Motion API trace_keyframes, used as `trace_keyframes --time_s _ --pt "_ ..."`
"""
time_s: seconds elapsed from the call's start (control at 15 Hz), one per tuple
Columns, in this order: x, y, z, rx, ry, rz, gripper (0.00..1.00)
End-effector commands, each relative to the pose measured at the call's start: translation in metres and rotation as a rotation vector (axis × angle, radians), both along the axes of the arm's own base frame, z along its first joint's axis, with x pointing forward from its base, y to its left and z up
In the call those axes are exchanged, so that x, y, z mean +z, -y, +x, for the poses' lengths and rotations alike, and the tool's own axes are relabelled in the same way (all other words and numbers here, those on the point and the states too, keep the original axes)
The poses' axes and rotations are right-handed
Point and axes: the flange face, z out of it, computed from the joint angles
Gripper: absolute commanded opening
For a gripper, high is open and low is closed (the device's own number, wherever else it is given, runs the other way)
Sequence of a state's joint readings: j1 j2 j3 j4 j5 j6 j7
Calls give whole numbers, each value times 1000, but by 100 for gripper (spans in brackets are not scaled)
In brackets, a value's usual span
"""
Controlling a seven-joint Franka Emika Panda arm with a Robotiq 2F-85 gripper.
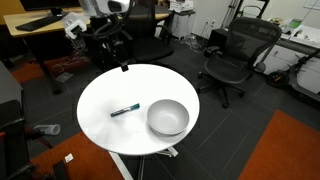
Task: Pick the marker from the bowl and put it on the table
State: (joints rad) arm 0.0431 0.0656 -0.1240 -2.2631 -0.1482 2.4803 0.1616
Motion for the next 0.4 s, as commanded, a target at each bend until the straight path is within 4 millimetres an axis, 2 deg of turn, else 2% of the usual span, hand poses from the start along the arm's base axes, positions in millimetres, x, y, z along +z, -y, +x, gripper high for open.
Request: trace_keyframes --time_s 0.0,0.07,0.13,0.33 --pt "23 3 -18 28 -14 22 100" --pt "27 3 -18 30 -15 22 100" --pt "18 3 -7 13 -4 8 100" --pt "24 4 -9 17 -2 8 100"
